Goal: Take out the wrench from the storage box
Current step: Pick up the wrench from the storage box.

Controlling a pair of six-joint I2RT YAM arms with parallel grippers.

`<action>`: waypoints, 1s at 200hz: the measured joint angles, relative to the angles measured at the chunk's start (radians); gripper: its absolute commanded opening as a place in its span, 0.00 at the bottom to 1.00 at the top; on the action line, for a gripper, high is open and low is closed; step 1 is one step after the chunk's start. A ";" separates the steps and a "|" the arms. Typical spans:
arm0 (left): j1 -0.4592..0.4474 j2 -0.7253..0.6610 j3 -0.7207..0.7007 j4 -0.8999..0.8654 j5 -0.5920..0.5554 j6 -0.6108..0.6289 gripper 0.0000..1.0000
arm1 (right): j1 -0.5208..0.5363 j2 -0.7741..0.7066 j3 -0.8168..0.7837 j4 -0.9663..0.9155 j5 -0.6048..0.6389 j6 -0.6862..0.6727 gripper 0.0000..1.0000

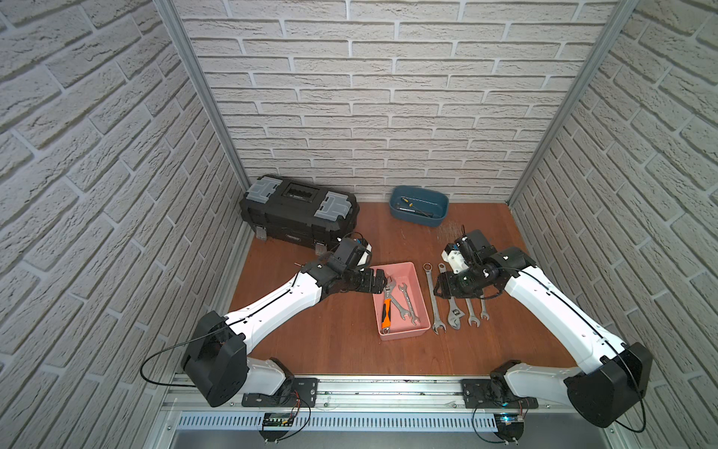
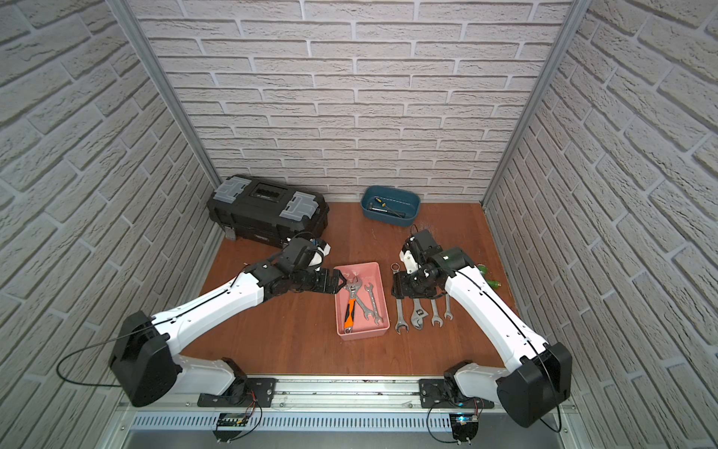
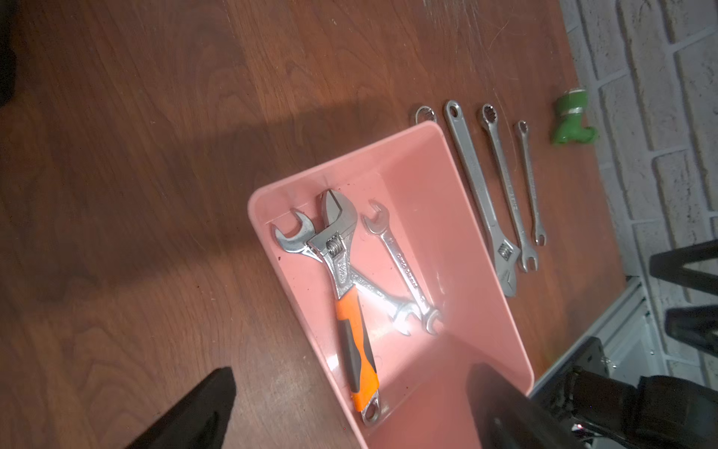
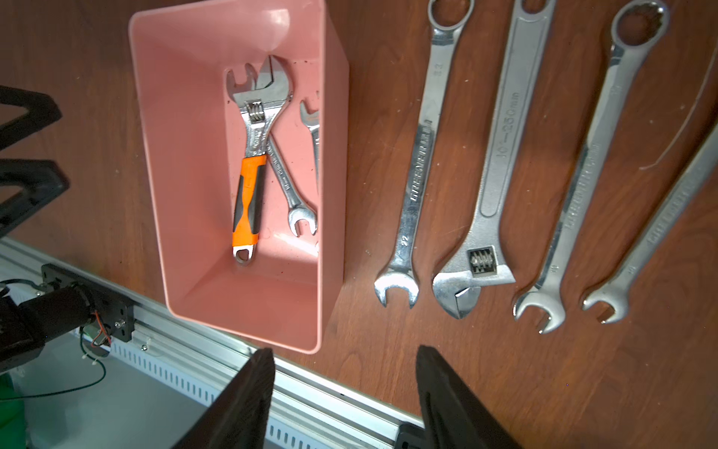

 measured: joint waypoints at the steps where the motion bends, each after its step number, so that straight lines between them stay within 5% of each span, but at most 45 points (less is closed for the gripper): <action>1: -0.002 0.000 0.000 -0.001 -0.002 -0.002 0.97 | 0.002 -0.002 0.000 0.000 -0.001 0.002 0.68; 64: -0.146 0.084 0.107 -0.055 -0.186 -0.112 0.91 | 0.034 -0.077 -0.030 0.016 -0.030 0.070 0.82; 124: -0.224 0.307 0.313 -0.184 -0.284 -0.125 0.68 | 0.034 -0.125 -0.046 0.039 -0.025 0.107 0.86; 200: -0.238 0.525 0.420 -0.336 -0.311 -0.145 0.67 | 0.025 -0.170 -0.069 0.045 0.014 0.114 0.88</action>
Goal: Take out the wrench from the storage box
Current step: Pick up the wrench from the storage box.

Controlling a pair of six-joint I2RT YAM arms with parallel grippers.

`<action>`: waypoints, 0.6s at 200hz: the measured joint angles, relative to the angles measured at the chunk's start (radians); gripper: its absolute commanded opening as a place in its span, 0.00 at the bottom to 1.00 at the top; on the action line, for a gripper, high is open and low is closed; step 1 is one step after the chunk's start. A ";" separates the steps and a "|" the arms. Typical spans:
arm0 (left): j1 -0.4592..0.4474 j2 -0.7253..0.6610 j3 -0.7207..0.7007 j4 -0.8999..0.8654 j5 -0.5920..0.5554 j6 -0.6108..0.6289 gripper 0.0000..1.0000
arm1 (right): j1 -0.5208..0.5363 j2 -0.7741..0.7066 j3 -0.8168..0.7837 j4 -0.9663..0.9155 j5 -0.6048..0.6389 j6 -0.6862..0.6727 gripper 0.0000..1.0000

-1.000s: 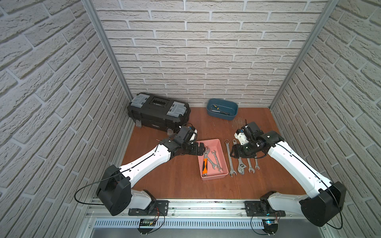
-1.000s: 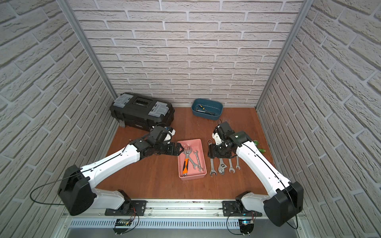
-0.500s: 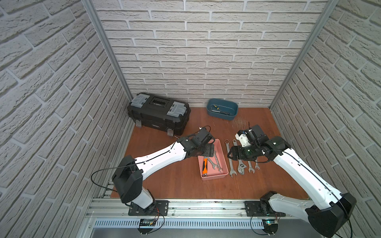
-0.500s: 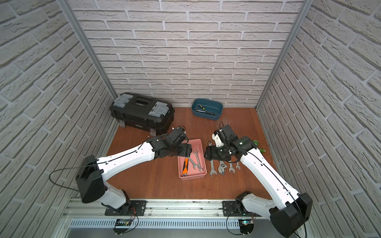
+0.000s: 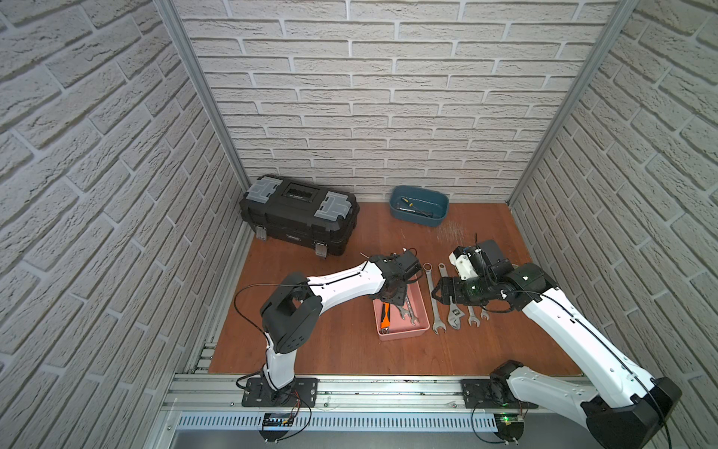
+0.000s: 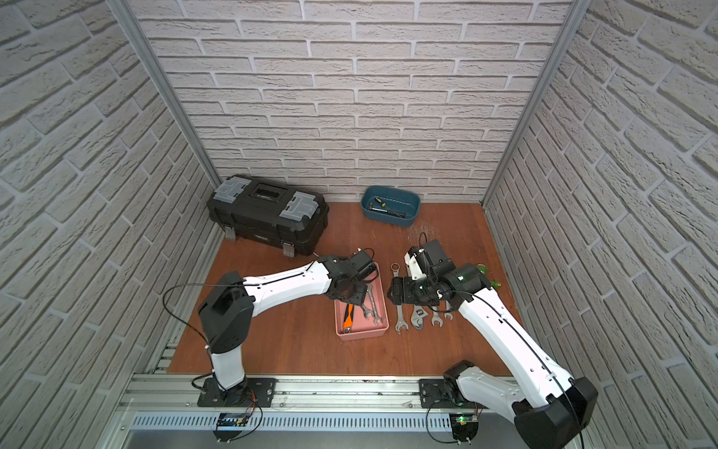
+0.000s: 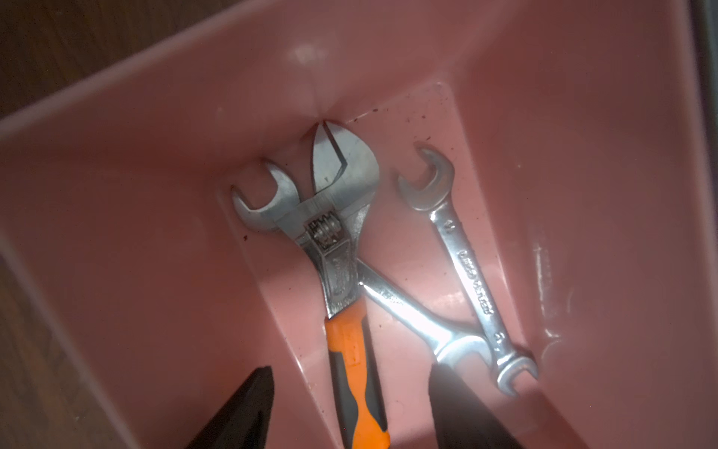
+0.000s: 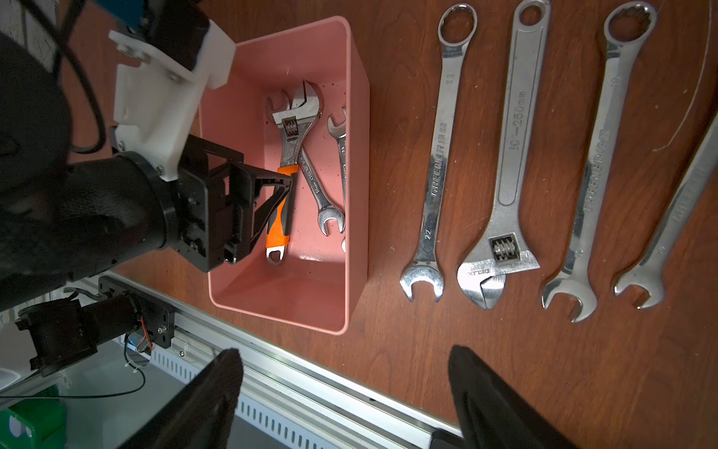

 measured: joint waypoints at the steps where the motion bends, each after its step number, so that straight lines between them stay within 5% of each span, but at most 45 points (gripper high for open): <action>1: 0.000 0.002 0.002 -0.001 0.000 0.000 0.67 | 0.000 0.000 0.000 0.000 0.000 0.000 0.88; 90: -0.006 0.097 0.026 -0.053 0.023 -0.015 0.45 | -0.032 0.000 -0.005 0.001 0.006 -0.008 0.88; 120: -0.006 0.129 0.027 -0.078 0.026 -0.016 0.45 | -0.039 0.003 -0.010 0.002 0.000 -0.011 0.88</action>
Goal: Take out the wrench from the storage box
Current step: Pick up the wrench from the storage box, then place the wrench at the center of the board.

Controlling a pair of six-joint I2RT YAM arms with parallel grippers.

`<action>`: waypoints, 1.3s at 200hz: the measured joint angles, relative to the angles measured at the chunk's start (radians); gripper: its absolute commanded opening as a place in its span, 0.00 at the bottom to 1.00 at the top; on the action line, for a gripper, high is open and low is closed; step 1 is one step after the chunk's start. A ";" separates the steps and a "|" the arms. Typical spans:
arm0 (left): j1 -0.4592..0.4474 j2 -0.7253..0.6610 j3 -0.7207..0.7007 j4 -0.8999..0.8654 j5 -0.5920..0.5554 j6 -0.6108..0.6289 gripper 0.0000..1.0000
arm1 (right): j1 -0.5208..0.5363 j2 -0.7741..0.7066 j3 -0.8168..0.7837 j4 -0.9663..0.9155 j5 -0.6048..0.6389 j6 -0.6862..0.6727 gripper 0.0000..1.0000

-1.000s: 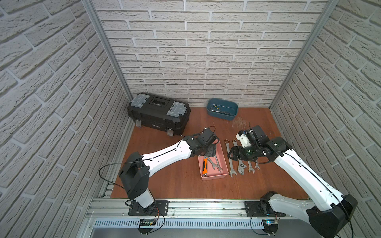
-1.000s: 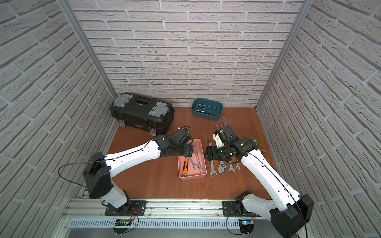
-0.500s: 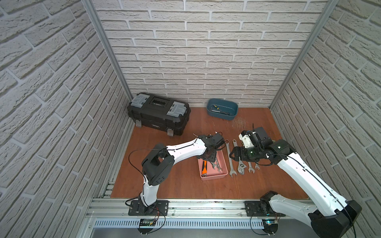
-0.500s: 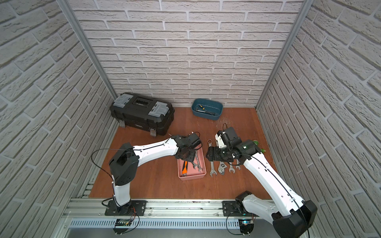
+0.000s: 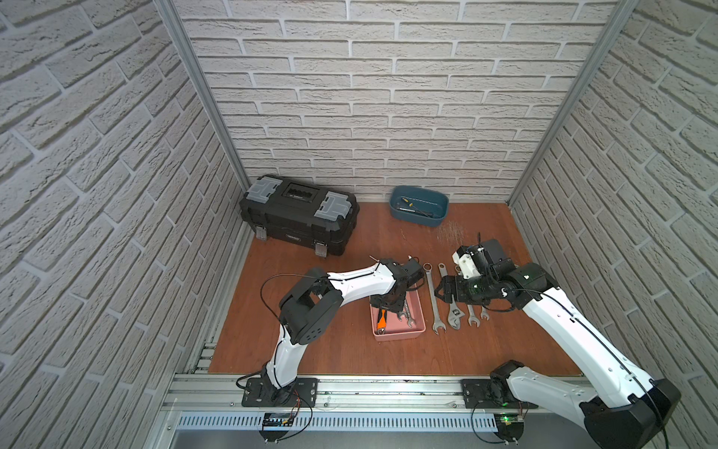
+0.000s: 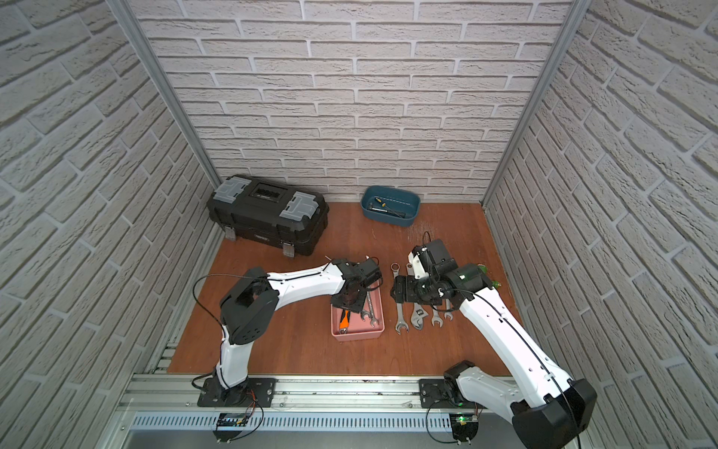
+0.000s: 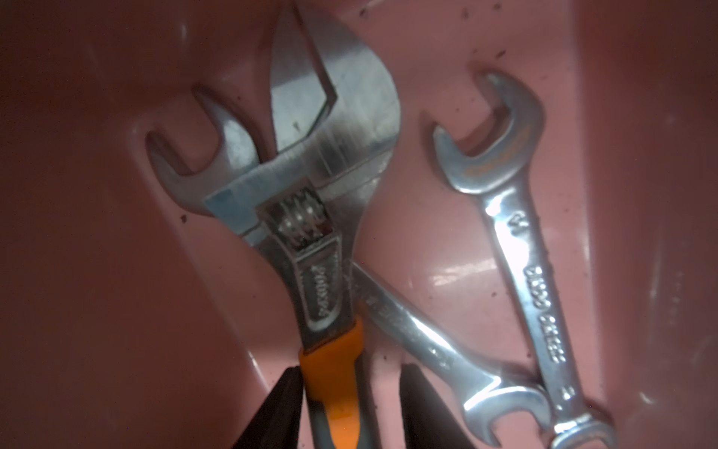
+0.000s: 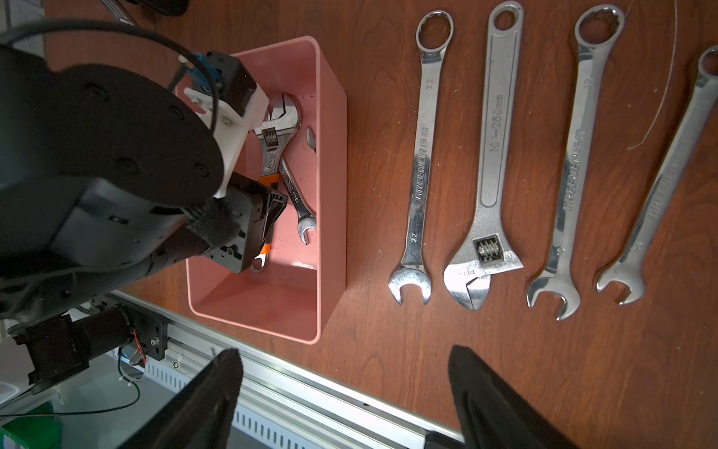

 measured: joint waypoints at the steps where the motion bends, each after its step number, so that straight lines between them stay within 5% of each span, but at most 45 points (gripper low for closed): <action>1: 0.000 0.002 0.000 0.000 0.000 0.000 0.45 | 0.000 0.000 0.000 0.000 0.000 0.000 0.88; 35: 0.008 0.008 0.001 -0.011 0.019 -0.001 0.43 | -0.005 0.003 -0.010 0.013 -0.011 0.000 0.88; 98: 0.030 0.008 0.002 -0.006 0.080 0.008 0.23 | -0.016 0.016 -0.014 0.021 -0.022 -0.004 0.88; 260: 0.044 -0.119 0.303 -0.297 -0.036 0.061 0.15 | -0.029 0.050 -0.005 0.048 -0.040 -0.023 0.88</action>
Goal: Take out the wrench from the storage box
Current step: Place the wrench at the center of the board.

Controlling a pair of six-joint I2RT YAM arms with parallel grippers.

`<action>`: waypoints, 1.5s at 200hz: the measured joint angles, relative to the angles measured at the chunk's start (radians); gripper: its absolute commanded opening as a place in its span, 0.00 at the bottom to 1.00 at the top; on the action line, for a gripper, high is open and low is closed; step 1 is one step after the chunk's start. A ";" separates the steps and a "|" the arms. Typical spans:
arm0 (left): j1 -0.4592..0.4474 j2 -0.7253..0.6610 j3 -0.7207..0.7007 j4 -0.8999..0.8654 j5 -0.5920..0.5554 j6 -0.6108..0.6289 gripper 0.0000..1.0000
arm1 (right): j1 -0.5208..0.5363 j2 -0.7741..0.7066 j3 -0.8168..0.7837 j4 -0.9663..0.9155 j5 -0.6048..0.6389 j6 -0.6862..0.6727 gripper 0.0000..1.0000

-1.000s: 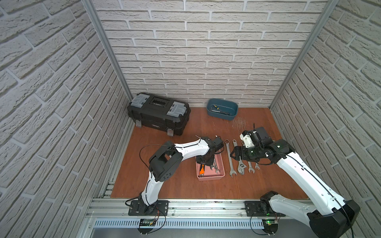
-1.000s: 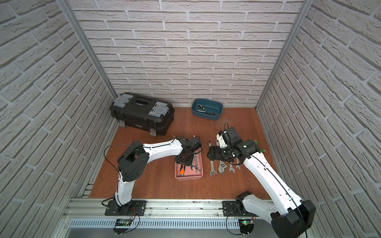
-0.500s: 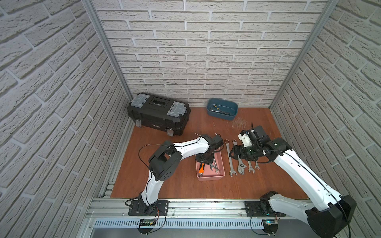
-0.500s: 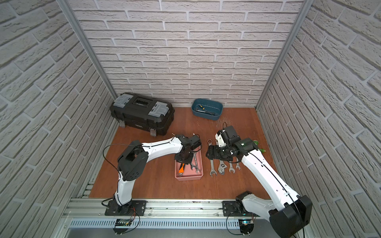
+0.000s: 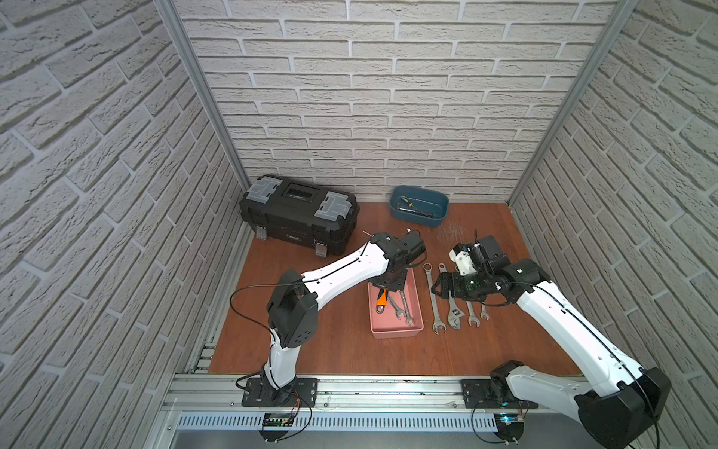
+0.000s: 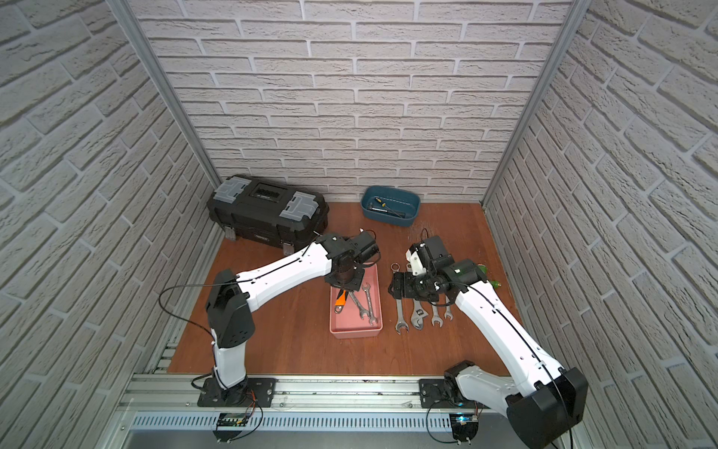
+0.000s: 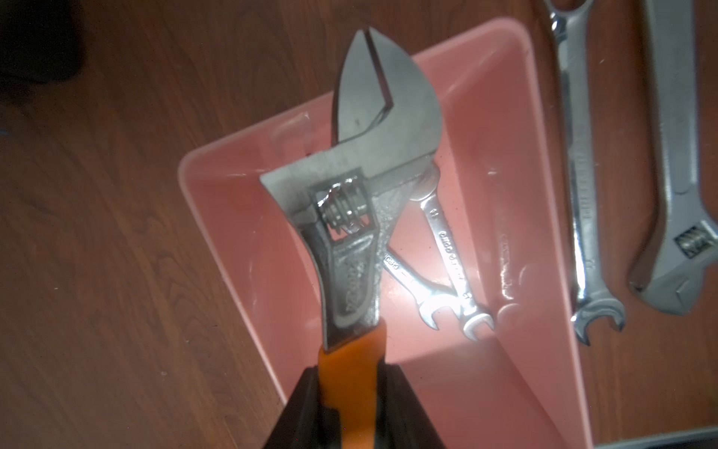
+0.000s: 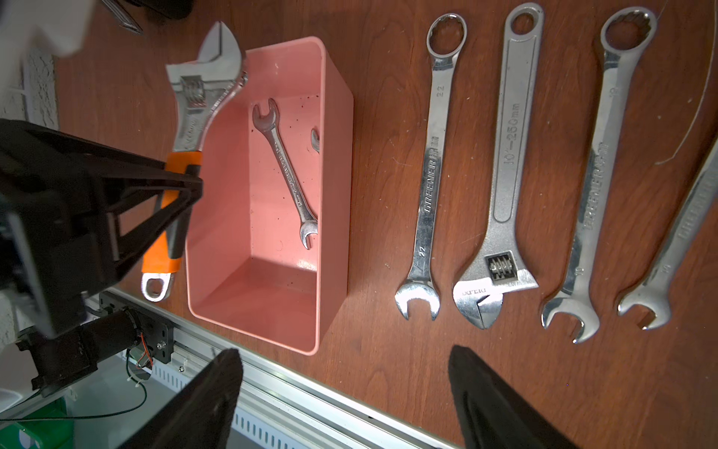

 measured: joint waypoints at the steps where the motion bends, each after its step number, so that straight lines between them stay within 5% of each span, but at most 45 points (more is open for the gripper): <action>1: 0.002 -0.003 0.002 -0.002 0.000 0.001 0.15 | 0.000 0.000 0.000 0.000 0.000 0.000 0.88; 63: 0.056 -0.126 -0.028 -0.064 -0.034 0.003 0.15 | 0.000 0.003 0.000 0.018 -0.012 0.001 0.88; 139: 0.198 -0.391 -0.415 0.047 -0.020 -0.010 0.14 | 0.000 0.041 0.003 0.024 -0.024 0.001 0.88; 197: 0.240 -0.362 -0.619 0.257 0.030 -0.021 0.14 | 0.000 0.077 0.034 0.023 -0.026 0.000 0.88; 300: 0.240 -0.219 -0.725 0.478 0.090 -0.028 0.23 | 0.000 0.101 0.067 0.013 -0.014 -0.004 0.88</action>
